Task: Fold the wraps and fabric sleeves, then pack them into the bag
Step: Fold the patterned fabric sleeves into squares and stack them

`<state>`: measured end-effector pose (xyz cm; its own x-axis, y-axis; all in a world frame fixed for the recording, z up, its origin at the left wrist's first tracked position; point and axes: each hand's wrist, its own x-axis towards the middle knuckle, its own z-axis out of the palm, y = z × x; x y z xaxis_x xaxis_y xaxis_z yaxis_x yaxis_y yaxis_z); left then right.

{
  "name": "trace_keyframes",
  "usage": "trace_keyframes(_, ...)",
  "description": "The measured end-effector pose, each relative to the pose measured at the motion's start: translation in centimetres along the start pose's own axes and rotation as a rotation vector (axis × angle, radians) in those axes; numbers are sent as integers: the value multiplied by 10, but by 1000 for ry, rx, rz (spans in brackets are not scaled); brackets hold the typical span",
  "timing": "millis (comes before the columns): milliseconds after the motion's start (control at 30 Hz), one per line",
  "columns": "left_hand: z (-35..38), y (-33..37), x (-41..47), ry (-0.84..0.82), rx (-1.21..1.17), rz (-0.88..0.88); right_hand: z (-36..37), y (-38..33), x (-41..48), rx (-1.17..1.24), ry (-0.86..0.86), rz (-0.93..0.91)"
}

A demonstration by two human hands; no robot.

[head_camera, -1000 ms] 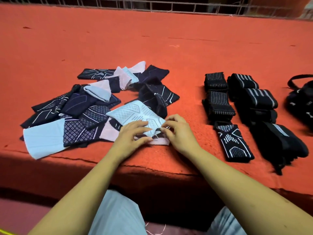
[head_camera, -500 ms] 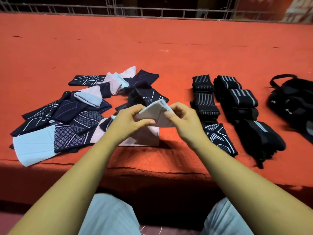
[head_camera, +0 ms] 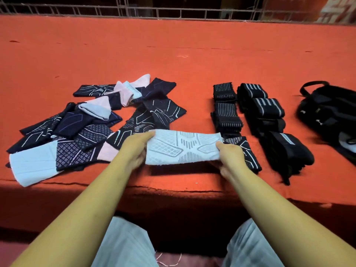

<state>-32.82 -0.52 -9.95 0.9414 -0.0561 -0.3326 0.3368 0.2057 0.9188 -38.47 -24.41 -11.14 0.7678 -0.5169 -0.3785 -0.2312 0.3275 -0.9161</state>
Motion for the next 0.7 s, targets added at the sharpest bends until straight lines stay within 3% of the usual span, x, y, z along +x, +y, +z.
trace_keyframes(133,-4,-19,1,25,535,125,-9,13,-3,-608,49,-301)
trace_keyframes(200,-4,-19,1,60,771,235,-10,10,-8,-731,20,-355)
trace_keyframes(267,-1,-13,-3,125,940,342,-9,8,-14,-707,-37,-352)
trace_keyframes(367,2,-10,-7,145,924,387,-8,9,-20,-865,-38,-471)
trace_keyframes(467,10,-7,-15,42,896,442,-9,18,-20,-1142,-8,-836)
trace_keyframes(533,17,-10,-17,-71,813,486,-4,19,-20,-1127,-140,-979)
trace_keyframes(633,24,-20,-17,-215,629,479,4,22,-18,-1054,-478,-896)
trace_keyframes(700,22,-28,-12,-227,749,607,3,31,-15,-1190,-598,-873)
